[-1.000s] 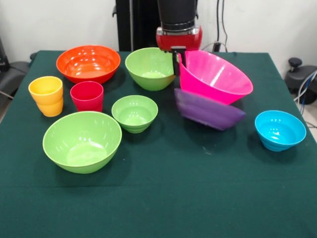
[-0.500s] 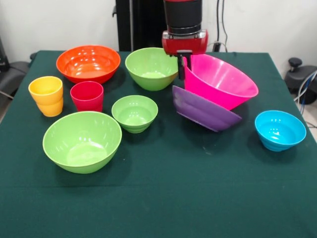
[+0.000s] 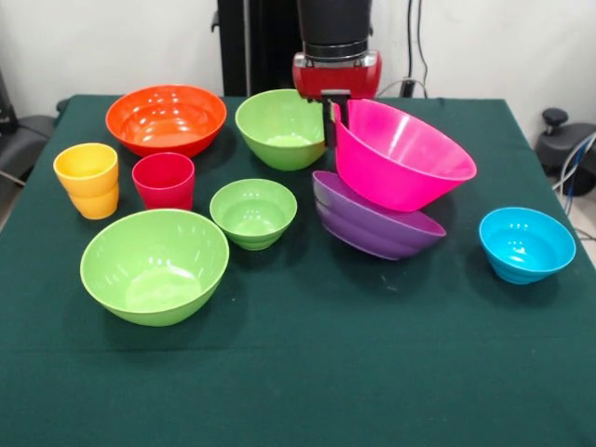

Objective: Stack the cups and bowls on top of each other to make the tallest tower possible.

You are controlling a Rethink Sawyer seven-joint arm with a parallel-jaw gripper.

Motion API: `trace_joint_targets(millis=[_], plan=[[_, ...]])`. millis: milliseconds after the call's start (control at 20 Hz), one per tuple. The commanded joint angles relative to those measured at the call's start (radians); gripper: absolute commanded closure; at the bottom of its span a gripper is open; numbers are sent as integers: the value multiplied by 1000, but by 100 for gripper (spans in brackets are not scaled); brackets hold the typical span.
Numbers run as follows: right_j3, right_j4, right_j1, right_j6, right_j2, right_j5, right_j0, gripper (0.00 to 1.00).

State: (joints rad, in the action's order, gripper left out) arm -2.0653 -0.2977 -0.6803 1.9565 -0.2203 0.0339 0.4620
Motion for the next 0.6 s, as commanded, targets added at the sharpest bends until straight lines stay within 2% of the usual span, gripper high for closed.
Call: trace_joint_targets(millis=[50,350,600], plan=[[22,13,-58,68,-72,86,18,100],[-96,112,-286,59,-180,248,68,100],[-132,192,-401,40,-218,345,78,100]])
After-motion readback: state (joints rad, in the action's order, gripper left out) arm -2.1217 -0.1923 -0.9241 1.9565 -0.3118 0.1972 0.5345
